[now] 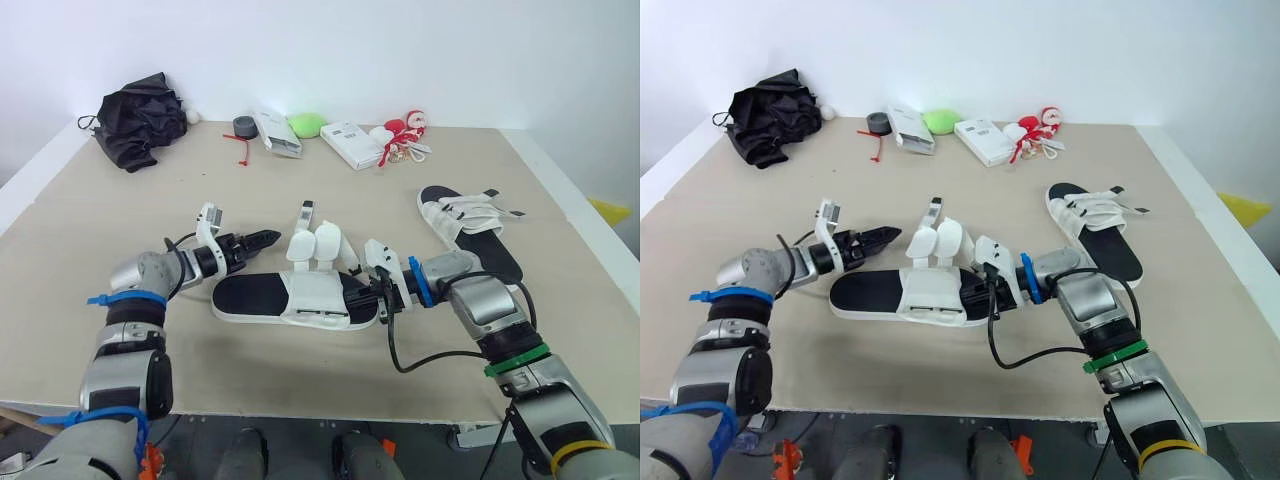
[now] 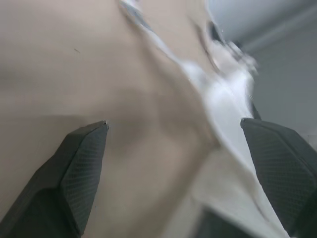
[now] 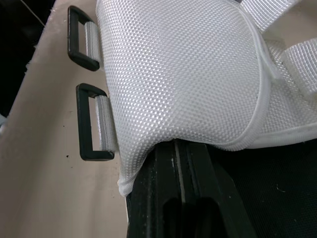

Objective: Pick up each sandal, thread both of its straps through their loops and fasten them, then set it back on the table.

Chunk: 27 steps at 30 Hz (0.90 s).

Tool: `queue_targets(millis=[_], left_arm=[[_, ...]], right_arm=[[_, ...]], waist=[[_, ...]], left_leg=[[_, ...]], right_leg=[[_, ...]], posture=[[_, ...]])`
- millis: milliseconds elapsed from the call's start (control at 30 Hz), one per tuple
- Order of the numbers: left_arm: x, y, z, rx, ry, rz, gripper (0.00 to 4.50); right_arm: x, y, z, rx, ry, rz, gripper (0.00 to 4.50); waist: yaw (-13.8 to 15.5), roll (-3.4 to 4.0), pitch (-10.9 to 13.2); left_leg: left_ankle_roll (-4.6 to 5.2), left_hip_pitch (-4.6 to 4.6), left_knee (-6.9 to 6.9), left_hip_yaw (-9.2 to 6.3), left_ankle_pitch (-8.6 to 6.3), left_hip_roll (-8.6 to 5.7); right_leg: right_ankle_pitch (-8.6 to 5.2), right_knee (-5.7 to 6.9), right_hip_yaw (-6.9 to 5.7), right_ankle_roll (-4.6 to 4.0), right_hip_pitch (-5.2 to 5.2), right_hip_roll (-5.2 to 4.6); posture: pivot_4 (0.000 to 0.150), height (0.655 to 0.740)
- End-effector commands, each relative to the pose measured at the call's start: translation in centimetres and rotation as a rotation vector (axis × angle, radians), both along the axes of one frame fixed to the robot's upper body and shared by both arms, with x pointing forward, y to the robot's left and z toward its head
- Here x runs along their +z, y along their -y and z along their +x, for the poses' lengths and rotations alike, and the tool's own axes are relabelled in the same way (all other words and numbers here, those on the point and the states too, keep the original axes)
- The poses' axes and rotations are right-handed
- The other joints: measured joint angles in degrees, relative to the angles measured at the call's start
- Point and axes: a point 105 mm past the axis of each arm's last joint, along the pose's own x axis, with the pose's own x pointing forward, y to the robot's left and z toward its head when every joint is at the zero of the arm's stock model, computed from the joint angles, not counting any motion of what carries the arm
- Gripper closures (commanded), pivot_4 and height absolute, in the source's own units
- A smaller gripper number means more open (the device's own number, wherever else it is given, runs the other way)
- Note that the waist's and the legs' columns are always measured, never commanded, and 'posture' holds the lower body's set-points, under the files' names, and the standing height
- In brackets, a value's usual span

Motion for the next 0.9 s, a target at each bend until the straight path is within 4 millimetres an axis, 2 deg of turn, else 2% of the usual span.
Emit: queue_targets(millis=[33,233,400,567,667,700,733,800,833,900], left_arm=[[1.4,1.2,0.9,0.015,-0.013,-0.098,0.08],[1.1,3.7,1.4,0.0,-0.076,-0.139,0.08],[-0.3,3.9,2.3,0.095,-0.125,-0.125,0.08],[-1.0,5.1,2.9,0.137,-0.145,-0.093,1.21],[-1.1,6.0,3.0,0.131,-0.153,-0.077,2.63],[-1.2,6.5,2.9,0.128,-0.157,-0.065,2.83],[-1.2,6.9,2.9,0.123,-0.161,-0.058,3.35],[-1.0,7.6,2.9,0.113,-0.162,-0.059,4.04],[-0.8,7.9,2.9,0.108,-0.161,-0.062,4.29],[-0.4,8.3,2.9,0.096,-0.16,-0.075,4.29]], right_arm=[[-2.5,0.6,-0.8,-0.012,-0.069,-0.092,4.5],[-2.4,0.4,-0.9,-0.011,-0.06,-0.09,4.5],[-2.6,0.4,-1.1,-0.01,-0.065,-0.09,4.5],[-2.6,0.3,-1.2,-0.007,-0.067,-0.088,4.5],[-2.5,0.2,-1.2,-0.007,-0.066,-0.085,4.5],[-2.4,0.1,-1.1,-0.007,-0.066,-0.083,4.5],[-2.3,0.1,-1.1,-0.007,-0.066,-0.081,4.5],[-2.2,0.1,-1.1,-0.008,-0.066,-0.08,4.5],[-2.2,0.0,-1.1,-0.009,-0.066,-0.079,4.5],[-2.2,0.0,-1.2,-0.009,-0.067,-0.077,4.5]], waist=[[-0.1,0.0,0.0],[-0.1,-0.01,0.0],[-0.1,-0.01,0.0],[-0.1,-0.01,0.0],[-0.1,-0.01,0.0],[-0.1,-0.01,0.0],[-0.1,-0.01,0.0],[-0.1,0.01,0.0],[-0.1,0.01,0.0],[0.0,0.01,0.0]], left_leg=[[-0.04,0.0,0.0,0.01,-0.01,0.0],[-0.18,-0.01,-0.01,0.01,-0.06,-0.01],[-0.2,0.0,-0.01,0.01,-0.06,-0.01],[-0.23,0.04,0.0,0.01,-0.05,-0.01],[-0.3,0.04,-0.01,0.02,-0.07,-0.02],[-0.31,0.04,-0.01,0.02,-0.07,-0.01],[-0.31,0.04,-0.01,0.02,-0.08,-0.01],[-0.33,0.04,-0.01,0.01,-0.07,-0.02],[-0.34,0.06,0.0,0.01,-0.06,-0.03],[-0.37,0.07,0.0,0.0,-0.05,-0.03]], right_leg=[[0.0,0.0,0.01,0.0,0.0,0.0],[-0.03,-0.01,0.03,0.04,-0.02,0.0],[-0.03,-0.01,0.03,0.05,-0.02,0.0],[-0.02,-0.01,0.03,0.04,0.02,0.0],[-0.03,-0.01,0.04,0.05,0.02,0.0],[-0.04,-0.01,0.04,0.06,0.01,0.0],[-0.04,-0.01,0.04,0.06,0.01,0.0],[-0.05,-0.01,0.03,0.07,0.03,0.0],[-0.04,-0.01,0.04,0.08,0.05,0.0],[-0.03,-0.01,0.03,0.09,0.06,-0.01]], posture=[[0.15,0.74],[0.15,0.74],[0.15,0.74],[0.15,0.74],[0.15,0.74],[0.15,0.74],[0.15,0.74],[0.15,0.74],[0.15,0.74],[0.15,0.74]])
